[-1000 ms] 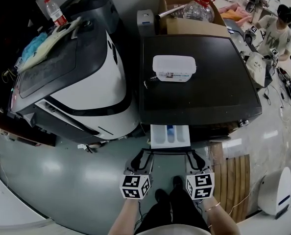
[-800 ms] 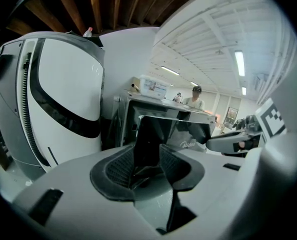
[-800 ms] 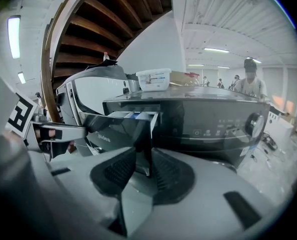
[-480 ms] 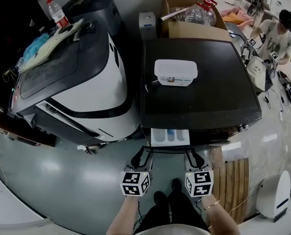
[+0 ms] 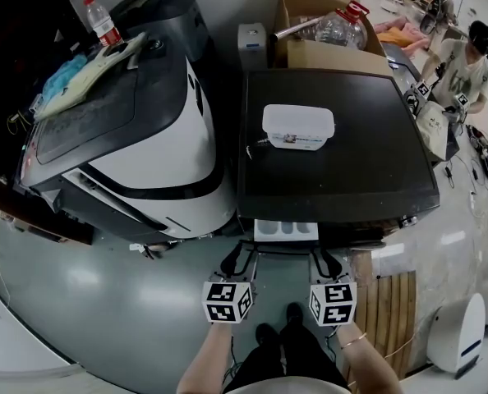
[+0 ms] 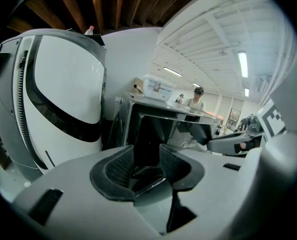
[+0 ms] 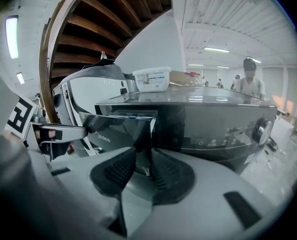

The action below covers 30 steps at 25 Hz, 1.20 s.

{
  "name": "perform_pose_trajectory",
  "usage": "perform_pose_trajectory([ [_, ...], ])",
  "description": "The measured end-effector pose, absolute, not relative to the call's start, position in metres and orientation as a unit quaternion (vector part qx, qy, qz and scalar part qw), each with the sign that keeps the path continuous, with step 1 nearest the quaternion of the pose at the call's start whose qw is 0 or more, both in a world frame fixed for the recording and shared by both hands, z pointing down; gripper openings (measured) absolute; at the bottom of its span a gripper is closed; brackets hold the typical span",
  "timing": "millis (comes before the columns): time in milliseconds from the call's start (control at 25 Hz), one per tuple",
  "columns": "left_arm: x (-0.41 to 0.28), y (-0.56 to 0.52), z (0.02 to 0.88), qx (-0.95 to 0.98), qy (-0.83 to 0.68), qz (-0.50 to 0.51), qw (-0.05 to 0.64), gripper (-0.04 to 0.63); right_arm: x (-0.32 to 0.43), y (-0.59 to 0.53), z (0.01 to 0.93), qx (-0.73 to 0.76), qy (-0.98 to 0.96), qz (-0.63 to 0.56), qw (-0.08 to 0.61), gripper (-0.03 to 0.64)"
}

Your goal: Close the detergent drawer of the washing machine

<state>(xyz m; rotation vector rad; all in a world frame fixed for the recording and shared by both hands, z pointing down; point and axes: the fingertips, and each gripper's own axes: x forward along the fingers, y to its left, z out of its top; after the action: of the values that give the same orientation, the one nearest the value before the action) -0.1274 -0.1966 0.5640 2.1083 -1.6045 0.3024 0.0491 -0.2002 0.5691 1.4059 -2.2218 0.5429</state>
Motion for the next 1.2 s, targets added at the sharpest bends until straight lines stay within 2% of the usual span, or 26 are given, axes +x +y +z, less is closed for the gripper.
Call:
perform_pose_trajectory([
  [1200,-0.133,-0.244,0.563,0.755,-0.599,0.099,0.248,0.14,0.043,-0.248,0.567,0.516,-0.803,0.186,0.232,0.098],
])
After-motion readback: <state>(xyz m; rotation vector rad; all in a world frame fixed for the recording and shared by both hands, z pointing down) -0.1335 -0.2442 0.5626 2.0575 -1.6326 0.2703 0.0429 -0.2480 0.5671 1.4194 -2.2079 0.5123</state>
